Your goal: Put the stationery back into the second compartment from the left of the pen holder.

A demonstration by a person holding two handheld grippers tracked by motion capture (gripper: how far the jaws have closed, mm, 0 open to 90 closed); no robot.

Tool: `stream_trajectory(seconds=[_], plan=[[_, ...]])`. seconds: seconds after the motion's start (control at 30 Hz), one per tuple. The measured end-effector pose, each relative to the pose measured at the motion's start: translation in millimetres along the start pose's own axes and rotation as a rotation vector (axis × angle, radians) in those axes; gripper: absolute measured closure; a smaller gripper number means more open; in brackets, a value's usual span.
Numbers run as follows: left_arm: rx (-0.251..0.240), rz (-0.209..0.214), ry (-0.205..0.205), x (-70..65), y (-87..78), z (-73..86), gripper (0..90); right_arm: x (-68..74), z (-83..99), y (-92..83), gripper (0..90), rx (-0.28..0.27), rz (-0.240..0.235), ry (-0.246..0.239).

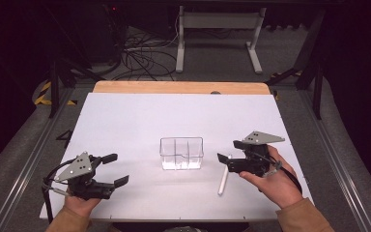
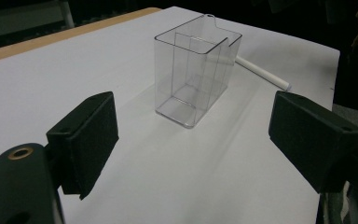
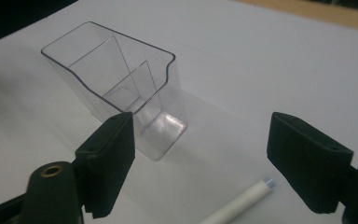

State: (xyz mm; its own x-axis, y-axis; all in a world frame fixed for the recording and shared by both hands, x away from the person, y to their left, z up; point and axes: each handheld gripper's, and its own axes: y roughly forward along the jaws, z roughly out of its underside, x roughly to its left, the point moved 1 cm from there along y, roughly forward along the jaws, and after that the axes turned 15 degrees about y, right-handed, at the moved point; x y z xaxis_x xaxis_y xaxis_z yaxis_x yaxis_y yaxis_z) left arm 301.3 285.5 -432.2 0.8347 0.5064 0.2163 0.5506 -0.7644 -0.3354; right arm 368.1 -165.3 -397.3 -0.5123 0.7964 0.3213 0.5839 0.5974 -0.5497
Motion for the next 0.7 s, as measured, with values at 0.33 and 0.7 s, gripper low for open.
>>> stream_trajectory(seconds=[0.33, 0.7], plan=[[0.002, 0.013, 0.001, -0.4, 1.8, 0.1, 16.8, 1.6, -9.1, 8.8, 31.7, 0.171, 0.159, 0.273], [0.006, 0.011, 0.001, -1.0, 3.0, 0.3, 17.3, -1.7, -16.2, 22.2, 35.8, 0.318, 0.341, 0.449]])
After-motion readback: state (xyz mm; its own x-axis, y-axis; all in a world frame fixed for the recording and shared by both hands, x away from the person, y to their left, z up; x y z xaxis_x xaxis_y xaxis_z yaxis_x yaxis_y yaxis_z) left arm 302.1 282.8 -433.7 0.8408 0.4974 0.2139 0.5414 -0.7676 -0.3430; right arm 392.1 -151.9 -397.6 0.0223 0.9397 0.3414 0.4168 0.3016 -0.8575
